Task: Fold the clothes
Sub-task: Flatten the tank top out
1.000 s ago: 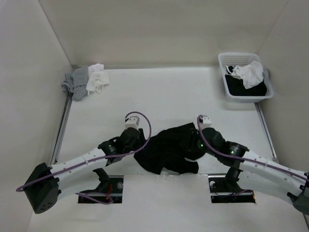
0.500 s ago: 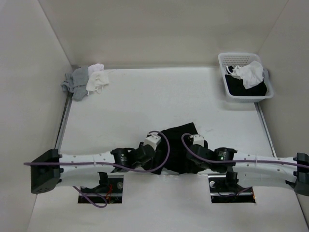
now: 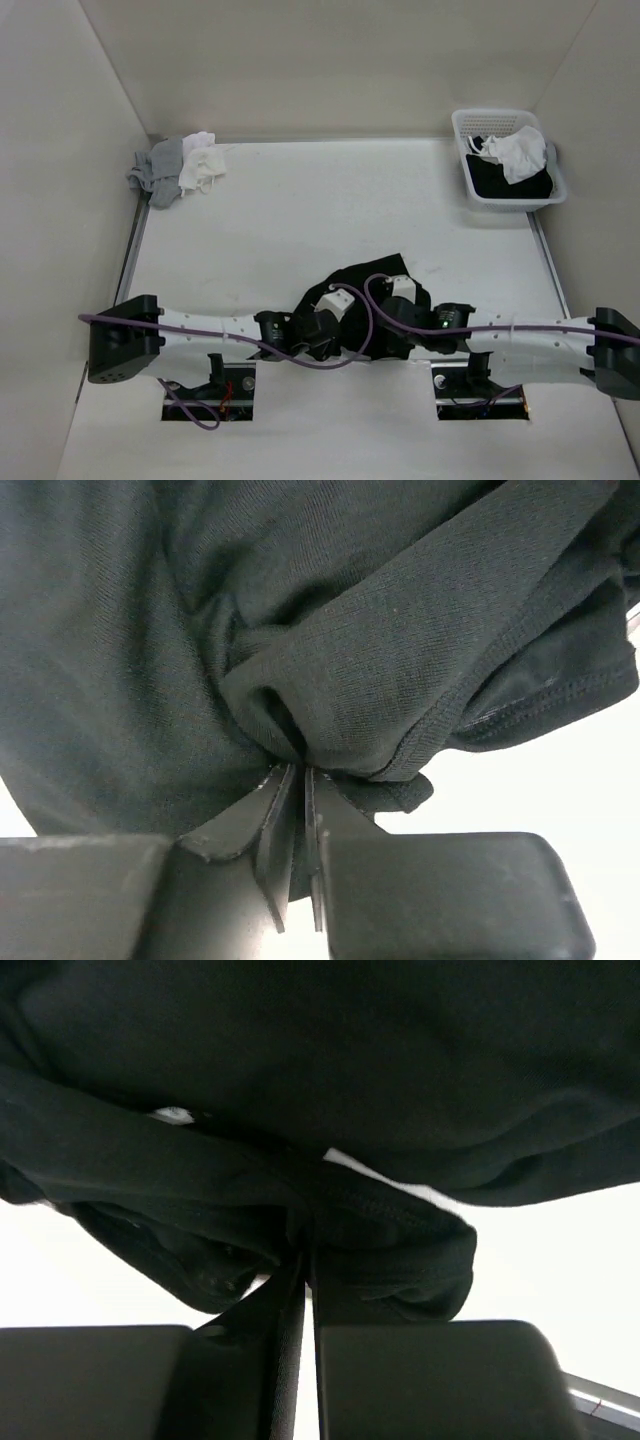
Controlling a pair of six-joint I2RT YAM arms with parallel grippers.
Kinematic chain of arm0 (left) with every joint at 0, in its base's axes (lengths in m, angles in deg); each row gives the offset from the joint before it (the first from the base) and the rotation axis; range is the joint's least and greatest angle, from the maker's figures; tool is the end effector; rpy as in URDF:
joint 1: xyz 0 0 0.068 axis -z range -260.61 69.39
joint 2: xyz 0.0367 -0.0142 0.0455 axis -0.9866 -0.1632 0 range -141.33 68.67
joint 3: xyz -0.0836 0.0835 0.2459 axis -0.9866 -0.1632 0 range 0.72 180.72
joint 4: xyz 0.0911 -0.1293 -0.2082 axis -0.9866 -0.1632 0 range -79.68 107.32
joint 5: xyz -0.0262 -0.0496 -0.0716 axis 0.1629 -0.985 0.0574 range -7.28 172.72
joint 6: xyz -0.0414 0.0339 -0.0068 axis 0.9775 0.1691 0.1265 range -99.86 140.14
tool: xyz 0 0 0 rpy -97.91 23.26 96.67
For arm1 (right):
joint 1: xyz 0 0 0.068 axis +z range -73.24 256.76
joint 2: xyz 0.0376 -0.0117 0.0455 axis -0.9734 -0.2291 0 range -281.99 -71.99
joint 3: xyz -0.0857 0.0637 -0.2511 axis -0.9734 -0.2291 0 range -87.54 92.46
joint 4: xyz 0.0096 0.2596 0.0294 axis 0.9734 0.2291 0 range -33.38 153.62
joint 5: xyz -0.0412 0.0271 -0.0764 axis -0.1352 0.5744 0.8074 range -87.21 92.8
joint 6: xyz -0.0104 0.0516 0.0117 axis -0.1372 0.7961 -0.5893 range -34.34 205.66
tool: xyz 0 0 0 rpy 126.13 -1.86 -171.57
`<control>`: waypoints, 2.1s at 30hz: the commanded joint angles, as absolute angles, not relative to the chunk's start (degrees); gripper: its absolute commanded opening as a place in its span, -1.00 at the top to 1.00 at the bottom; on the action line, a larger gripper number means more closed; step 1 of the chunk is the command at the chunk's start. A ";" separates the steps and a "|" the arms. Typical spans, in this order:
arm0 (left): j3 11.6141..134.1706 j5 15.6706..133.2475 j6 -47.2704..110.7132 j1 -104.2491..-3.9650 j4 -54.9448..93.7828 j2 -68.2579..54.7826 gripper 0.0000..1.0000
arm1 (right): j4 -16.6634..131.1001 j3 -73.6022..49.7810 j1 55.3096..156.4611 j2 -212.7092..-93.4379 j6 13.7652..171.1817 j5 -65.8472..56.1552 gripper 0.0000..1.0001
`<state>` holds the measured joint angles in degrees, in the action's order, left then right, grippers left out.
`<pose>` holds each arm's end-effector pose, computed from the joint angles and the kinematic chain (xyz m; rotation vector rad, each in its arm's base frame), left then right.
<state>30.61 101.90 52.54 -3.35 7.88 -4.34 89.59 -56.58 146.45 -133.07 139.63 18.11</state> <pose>0.0616 -0.2200 0.1568 0.8102 2.3324 -0.4431 0.0725 0.1688 0.1771 -0.2792 2.6482 0.3927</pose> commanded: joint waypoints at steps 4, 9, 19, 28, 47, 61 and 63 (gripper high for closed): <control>35.78 102.41 50.73 -11.64 3.27 13.45 1.00 | 93.35 -49.68 144.92 -113.76 136.20 26.60 0.92; 44.04 102.49 48.80 -18.59 -0.79 24.62 1.00 | 97.23 -36.34 144.83 -108.47 127.96 32.22 0.94; 67.23 104.96 39.40 -16.41 7.98 31.23 1.00 | 78.80 -4.52 156.77 -114.78 100.63 41.75 0.97; 70.43 108.90 34.65 -13.41 13.00 26.49 0.96 | 72.53 6.50 152.67 -125.15 91.81 38.58 0.94; 38.44 96.35 64.88 -58.49 23.12 13.99 0.17 | 89.49 55.92 96.93 -195.66 112.38 -3.38 -0.02; 45.79 97.40 59.69 -44.36 35.41 -16.30 0.08 | 48.73 -33.44 106.94 -155.68 125.55 9.47 0.75; 50.18 98.01 59.25 -43.74 36.56 -20.17 0.07 | 45.83 -40.75 108.78 -152.52 127.57 11.31 0.48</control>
